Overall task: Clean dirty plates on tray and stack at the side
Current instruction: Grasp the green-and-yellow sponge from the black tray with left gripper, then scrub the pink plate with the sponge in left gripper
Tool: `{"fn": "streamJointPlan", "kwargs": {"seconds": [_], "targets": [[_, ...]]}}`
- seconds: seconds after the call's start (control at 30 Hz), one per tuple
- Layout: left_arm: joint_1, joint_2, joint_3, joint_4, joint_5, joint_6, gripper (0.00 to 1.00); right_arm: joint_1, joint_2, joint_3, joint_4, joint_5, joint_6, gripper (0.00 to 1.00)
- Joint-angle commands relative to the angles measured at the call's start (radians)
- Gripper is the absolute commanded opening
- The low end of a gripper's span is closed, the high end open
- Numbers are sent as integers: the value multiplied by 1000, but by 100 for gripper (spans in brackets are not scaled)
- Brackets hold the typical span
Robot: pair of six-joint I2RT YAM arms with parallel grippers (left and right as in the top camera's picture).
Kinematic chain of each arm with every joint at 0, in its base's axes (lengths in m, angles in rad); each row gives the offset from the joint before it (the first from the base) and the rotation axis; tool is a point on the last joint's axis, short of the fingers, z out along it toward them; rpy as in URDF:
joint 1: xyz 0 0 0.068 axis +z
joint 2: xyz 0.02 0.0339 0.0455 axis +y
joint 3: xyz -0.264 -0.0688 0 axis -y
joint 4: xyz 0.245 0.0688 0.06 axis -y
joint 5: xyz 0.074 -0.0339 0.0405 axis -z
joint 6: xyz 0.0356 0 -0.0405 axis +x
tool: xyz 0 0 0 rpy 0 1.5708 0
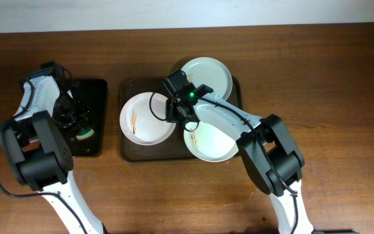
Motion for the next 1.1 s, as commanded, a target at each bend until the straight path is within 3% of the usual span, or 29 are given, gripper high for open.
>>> {"fn": "streamJointPlan", "kwargs": {"seconds": [0.0, 0.17, 0.3, 0.4, 0.67, 0.87, 0.97, 1.07], "targets": [[-3, 4, 27, -10, 27, 16, 1, 12, 21, 10, 7, 9, 2, 4], [-31, -117, 180, -81, 29, 158, 1, 12, 20, 10, 11, 8, 2, 4], [-31, -166, 190, -74, -89, 202, 1, 11, 20, 10, 11, 8, 2, 4], [-31, -166, 187, -53, -92, 290, 1, 11, 20, 10, 19, 8, 2, 4], [-31, -166, 180, -50, -84, 290, 1, 11, 20, 10, 22, 8, 2, 5], [-84, -166, 177, -51, 95, 290, 1, 9, 20, 10, 21, 0, 2, 5], [-168, -165, 152, -48, 229, 289, 1, -23, 20, 10, 18, -69, 1, 4], [-270, -162, 52, 46, 243, 285, 1, -41, 20, 10, 18, -95, 2, 4]]}}
